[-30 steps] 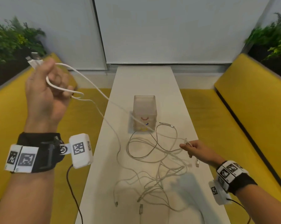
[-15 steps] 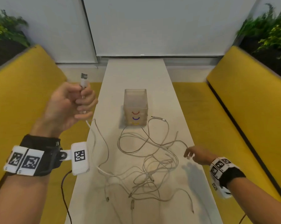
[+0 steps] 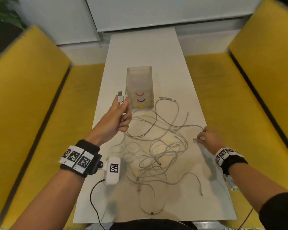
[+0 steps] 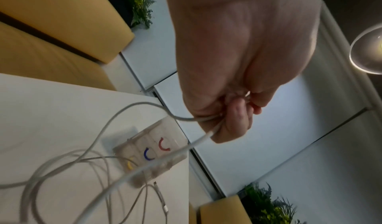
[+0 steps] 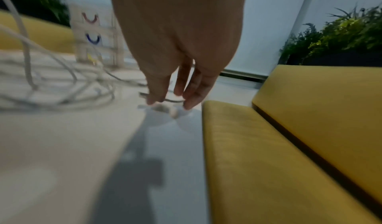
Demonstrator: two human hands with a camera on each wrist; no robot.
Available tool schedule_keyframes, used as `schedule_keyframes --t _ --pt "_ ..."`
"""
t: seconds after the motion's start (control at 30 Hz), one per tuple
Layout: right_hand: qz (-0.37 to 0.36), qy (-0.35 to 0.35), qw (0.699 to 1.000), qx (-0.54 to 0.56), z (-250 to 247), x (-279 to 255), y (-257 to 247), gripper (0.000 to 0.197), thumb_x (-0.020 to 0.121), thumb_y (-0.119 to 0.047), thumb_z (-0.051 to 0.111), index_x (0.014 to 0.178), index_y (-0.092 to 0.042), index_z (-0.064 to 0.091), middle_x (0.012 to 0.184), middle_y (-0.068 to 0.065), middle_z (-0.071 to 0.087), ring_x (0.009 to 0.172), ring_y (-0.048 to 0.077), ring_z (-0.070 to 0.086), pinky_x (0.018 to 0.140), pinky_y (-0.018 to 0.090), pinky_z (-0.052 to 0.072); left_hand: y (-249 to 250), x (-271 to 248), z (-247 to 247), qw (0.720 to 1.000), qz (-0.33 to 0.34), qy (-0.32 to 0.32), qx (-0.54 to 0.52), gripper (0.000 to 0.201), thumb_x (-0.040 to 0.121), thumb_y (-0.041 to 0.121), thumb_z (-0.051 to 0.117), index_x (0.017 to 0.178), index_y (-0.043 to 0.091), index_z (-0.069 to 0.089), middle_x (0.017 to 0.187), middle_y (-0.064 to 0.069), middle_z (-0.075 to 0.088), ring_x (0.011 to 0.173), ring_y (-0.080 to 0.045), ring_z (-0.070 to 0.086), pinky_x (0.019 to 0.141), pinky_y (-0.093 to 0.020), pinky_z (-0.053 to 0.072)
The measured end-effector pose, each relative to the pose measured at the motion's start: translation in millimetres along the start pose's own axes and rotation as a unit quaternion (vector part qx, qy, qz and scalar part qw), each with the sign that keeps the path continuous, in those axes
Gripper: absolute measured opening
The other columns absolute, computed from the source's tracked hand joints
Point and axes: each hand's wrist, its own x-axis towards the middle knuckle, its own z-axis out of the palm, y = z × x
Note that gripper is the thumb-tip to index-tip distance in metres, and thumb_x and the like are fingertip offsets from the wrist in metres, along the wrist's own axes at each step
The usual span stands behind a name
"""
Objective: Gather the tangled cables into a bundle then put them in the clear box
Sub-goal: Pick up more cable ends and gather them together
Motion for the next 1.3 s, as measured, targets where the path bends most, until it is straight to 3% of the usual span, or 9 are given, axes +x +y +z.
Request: schedule_keyframes --t 0.17,0.3,0.53,0.83,0.9,1.0,1.13,1.2,1.3 --pt "-0.029 0.098 0.932 0.347 -63.2 -11.7 -80.6 0.024 0.101 -0.03 0.051 0.098 -0.009 0.062 0.081 0.006 0.074 0.082 0.023 0.071 0.072 0.029 0.048 -10.8 1.6 15.8 0.999 0.002 0.013 0.044 0.017 0.105 0.044 0.039 0.109 0.028 0.044 0.063 0.007 0.026 0.054 -0.011 0.018 0.046 -0.025 0.017" --pt "-0.114 0.049 0.839 0.53 -120.9 -29.0 -166.9 0.023 0.102 -0.029 0.049 0.109 -0.01 0.059 0.057 -0.005 0.043 0.053 0.014 0.039 0.049 0.027 0.04 -12.6 7.6 30.9 0.999 0.024 -0.021 0.027 0.04 0.1 0.042 0.051 0.126 0.012 0.05 0.065 0.002 0.023 0.057 -0.014 0.019 0.051 -0.028 0.023" --pt "-0.236 0.011 0.859 0.454 -133.9 -39.2 -249.9 0.039 0.105 -0.01 0.037 0.141 -0.009 0.022 0.074 -0.004 0.057 0.063 0.0 0.055 0.064 0.015 0.044 -5.2 9.9 46.7 0.994 0.086 0.036 -0.052 0.03 0.101 0.029 0.054 0.088 0.002 0.06 0.063 -0.001 0.047 0.058 -0.012 0.042 0.059 -0.029 0.034" --pt "-0.216 -0.026 0.897 0.385 -103.2 -38.8 -254.1 0.037 0.101 -0.041 0.045 0.077 -0.015 0.056 0.063 -0.001 0.044 0.06 0.013 0.04 0.059 0.029 0.035 36.3 -4.0 3.9 0.932 0.191 0.221 -0.213 0.043 0.107 0.036 0.035 0.073 0.015 0.051 0.055 -0.002 0.051 0.06 -0.019 0.061 0.077 -0.037 0.056" --pt "-0.208 -0.033 0.913 0.35 -96.0 -39.5 -235.9 0.046 0.1 -0.049 0.043 0.069 -0.015 0.047 0.065 -0.006 0.041 0.062 0.01 0.037 0.062 0.032 0.032 63.8 -13.4 -24.7 0.908 0.218 0.217 -0.286 0.042 0.106 0.04 0.035 0.071 0.019 0.042 0.052 0.0 0.031 0.046 -0.015 0.039 0.056 -0.031 0.052" --pt "-0.205 -0.009 0.922 0.329 -100.1 -40.5 -226.8 0.042 0.101 -0.044 0.042 0.072 -0.014 0.044 0.066 -0.01 0.04 0.064 0.009 0.038 0.063 0.033 0.033 82.1 -25.6 -42.9 0.944 0.226 0.186 -0.151 0.031 0.103 0.036 0.048 0.076 0.022 0.044 0.057 0.006 0.024 0.051 -0.011 0.015 0.045 -0.026 0.015" --pt "-0.273 0.017 0.916 0.292 -138.0 -50.1 -263.1 0.033 0.106 -0.029 0.035 0.076 -0.025 0.048 0.071 -0.01 0.048 0.067 0.008 0.043 0.065 0.028 0.037 57.8 -25.2 -20.2 0.961 0.169 0.035 0.218 0.021 0.094 0.035 0.066 0.107 0.019 0.068 0.057 0.018 0.06 0.051 0.002 0.052 0.057 -0.02 0.043" --pt "-0.298 0.008 0.903 0.309 -159.1 -56.7 -278.1 0.03 0.106 -0.026 0.035 0.082 -0.022 0.053 0.075 -0.004 0.051 0.069 0.014 0.044 0.066 0.03 0.038 47.0 -25.3 -11.3 0.945 0.155 -0.026 0.287 0.023 0.094 0.04 0.064 0.098 0.02 0.074 0.076 0.019 0.071 0.069 0.005 0.063 0.07 -0.019 0.047" --pt "-0.309 -0.013 0.894 0.323 -178.1 -60.5 -280.4 0.029 0.106 -0.024 0.038 0.081 -0.017 0.051 0.073 -0.006 0.046 0.068 0.013 0.04 0.065 0.027 0.036 45.3 -28.8 -15.6 0.948 0.197 -0.011 0.252 0.037 0.101 0.029 0.055 0.069 0.011 0.062 0.055 0.012 0.051 0.048 0.0 0.044 0.053 -0.017 0.033"
